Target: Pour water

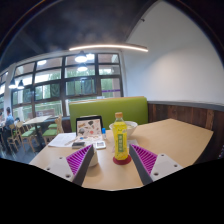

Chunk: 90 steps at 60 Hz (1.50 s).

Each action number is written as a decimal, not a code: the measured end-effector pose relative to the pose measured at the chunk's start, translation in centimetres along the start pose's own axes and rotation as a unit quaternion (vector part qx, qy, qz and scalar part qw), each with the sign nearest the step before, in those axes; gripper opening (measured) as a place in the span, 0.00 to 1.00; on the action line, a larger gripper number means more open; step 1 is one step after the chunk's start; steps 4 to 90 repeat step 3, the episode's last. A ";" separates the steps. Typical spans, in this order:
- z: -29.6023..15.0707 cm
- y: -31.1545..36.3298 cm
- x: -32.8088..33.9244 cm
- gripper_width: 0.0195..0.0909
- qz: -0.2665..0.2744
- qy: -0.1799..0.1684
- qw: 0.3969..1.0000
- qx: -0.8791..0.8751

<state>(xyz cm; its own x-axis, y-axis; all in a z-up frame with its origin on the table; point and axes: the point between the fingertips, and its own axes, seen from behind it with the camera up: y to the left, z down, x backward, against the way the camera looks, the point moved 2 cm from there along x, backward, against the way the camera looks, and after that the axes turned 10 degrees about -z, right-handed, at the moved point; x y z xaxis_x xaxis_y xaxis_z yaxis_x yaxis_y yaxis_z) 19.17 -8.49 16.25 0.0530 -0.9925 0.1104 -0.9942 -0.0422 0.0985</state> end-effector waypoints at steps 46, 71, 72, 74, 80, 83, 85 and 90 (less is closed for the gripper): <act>0.3 0.9 1.9 0.87 -0.006 0.000 1.000 -0.001; 0.3 0.9 1.9 0.87 -0.006 0.000 1.000 -0.001; 0.3 0.9 1.9 0.87 -0.006 0.000 1.000 -0.001; 0.3 0.9 1.9 0.87 -0.006 0.000 1.000 -0.001; 0.3 0.9 1.9 0.87 -0.006 0.000 1.000 -0.001; 0.3 0.9 1.9 0.87 -0.006 0.000 1.000 -0.001; 0.3 0.9 1.9 0.87 -0.006 0.000 1.000 -0.001; 0.3 0.9 1.9 0.87 -0.006 0.000 1.000 -0.001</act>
